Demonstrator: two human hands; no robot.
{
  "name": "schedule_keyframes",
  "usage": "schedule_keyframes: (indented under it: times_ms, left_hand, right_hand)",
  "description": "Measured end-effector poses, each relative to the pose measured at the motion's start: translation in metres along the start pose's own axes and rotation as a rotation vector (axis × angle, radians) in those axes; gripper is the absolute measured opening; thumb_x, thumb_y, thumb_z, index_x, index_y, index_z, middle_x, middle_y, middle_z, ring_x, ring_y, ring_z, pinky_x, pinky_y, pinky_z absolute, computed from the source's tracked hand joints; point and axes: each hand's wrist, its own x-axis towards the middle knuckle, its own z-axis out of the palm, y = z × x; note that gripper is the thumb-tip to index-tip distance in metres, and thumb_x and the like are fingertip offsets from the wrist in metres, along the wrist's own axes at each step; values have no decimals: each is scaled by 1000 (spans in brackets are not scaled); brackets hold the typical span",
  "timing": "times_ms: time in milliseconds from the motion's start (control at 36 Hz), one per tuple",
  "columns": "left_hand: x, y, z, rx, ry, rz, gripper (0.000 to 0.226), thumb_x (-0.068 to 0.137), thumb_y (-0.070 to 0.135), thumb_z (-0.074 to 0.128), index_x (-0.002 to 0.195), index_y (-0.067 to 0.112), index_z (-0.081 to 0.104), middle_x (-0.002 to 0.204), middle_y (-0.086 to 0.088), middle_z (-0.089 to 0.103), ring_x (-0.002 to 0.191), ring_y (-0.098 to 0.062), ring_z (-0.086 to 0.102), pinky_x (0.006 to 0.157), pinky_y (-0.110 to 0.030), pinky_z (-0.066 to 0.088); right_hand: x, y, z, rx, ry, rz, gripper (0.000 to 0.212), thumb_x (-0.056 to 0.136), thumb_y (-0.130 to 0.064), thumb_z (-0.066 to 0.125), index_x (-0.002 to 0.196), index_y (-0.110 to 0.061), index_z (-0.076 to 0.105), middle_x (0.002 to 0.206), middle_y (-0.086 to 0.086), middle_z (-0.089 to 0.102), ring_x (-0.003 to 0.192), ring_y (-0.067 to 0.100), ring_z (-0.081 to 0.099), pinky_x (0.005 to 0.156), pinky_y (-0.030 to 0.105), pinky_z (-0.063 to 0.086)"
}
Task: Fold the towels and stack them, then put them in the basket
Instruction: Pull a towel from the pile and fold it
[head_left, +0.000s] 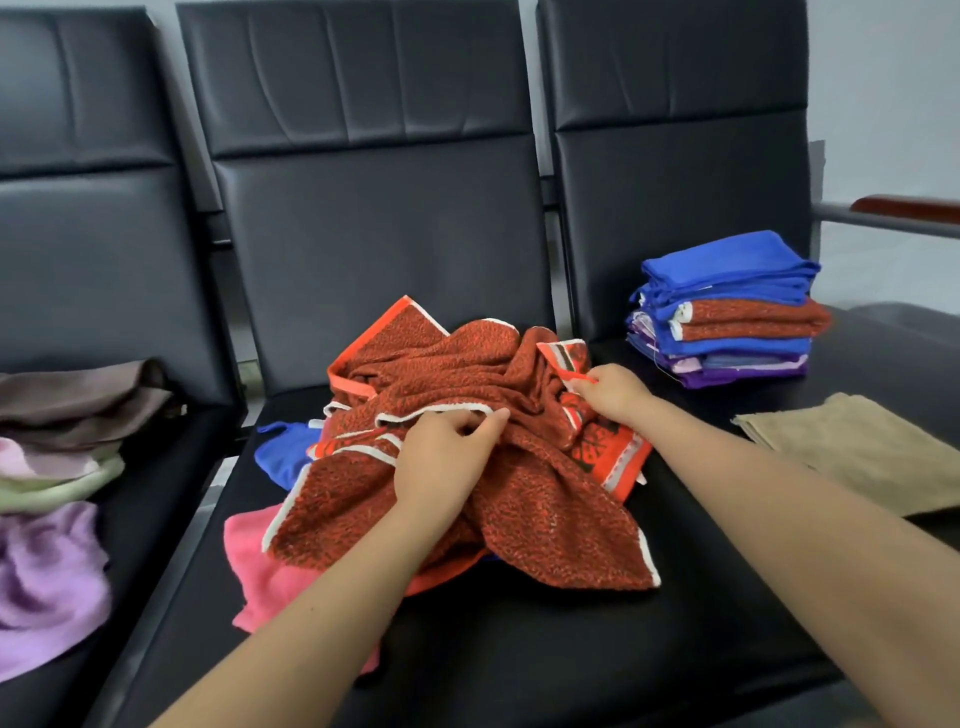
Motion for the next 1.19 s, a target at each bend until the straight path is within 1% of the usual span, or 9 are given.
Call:
schedule_keyframes:
  times_ms: [56, 194, 278, 389, 500, 639, 833, 944, 1194]
  left_hand:
    - [3, 0, 2, -33, -20, -27, 39, 88, 44, 62, 58, 20, 63, 57, 4, 60, 64, -13, 57, 66, -30, 41]
    - [5, -1, -3, -178, -33, -60, 31, 92, 30, 59, 70, 9, 69, 67, 2, 61, 69, -12, 54, 70, -29, 39]
    - [4, 2, -7, -262, -13, -76, 24, 92, 27, 59, 77, 12, 70, 77, 6, 66, 77, -10, 57, 76, -27, 40]
    - [2, 6, -9, -369, -8, -108, 31, 94, 37, 56, 83, 11, 67, 80, 7, 66, 78, -8, 58, 75, -26, 39]
    - [4, 14, -18, -481, -11, -117, 43, 95, 43, 52, 88, 0, 60, 81, -2, 60, 78, -14, 54, 76, -28, 41]
    - [12, 18, -22, -573, -84, -247, 33, 93, 32, 61, 65, 16, 51, 70, 1, 54, 66, -12, 49, 60, -24, 38]
    - [20, 34, -63, -1107, 68, -362, 16, 95, 18, 43, 94, 12, 58, 87, -11, 67, 69, -18, 68, 61, -27, 55]
    - [22, 21, -92, -1270, 68, -305, 52, 91, 37, 47, 124, -3, 51, 124, -24, 61, 110, -35, 63, 99, -50, 46]
    - [-54, 8, -93, -994, -161, -124, 23, 94, 6, 53, 115, 5, 62, 107, -16, 69, 94, -28, 67, 81, -34, 57]
  right_hand:
    - [-2, -3, 2, 161, 3, 41, 46, 100, -33, 49, 59, -13, 49, 66, 5, 54, 79, 27, 54, 69, 30, 36]
    - [-14, -21, -5, 855, 0, 182, 27, 93, -38, 63, 83, -13, 67, 78, 6, 68, 73, 18, 64, 73, 29, 52]
    - [-18, -43, -19, 1059, 21, 186, 30, 97, -23, 57, 69, -13, 57, 69, 5, 55, 63, 15, 53, 71, 30, 46]
    - [-22, -83, -45, 1256, 40, 171, 23, 97, -24, 55, 85, -6, 62, 94, 13, 65, 92, 28, 64, 101, 42, 47]
    - [-49, -128, -81, 1473, -28, 76, 25, 102, -21, 45, 106, -1, 59, 110, 18, 63, 97, 28, 63, 86, 40, 49]
    - [-72, -152, -105, 1530, -41, -48, 30, 100, -14, 48, 126, -1, 53, 118, 20, 62, 101, 29, 63, 86, 40, 53]
    - [-113, -152, -135, 1541, 41, -105, 12, 99, -10, 49, 90, -8, 57, 78, 9, 65, 67, 18, 65, 54, 24, 56]
    - [-136, -136, -128, 1504, 32, -134, 13, 98, -12, 51, 88, -8, 58, 64, 5, 69, 57, 14, 67, 55, 22, 55]
    - [-179, -54, -51, 1195, -103, 147, 15, 94, -18, 61, 83, -9, 59, 66, 6, 66, 57, 15, 65, 51, 25, 53]
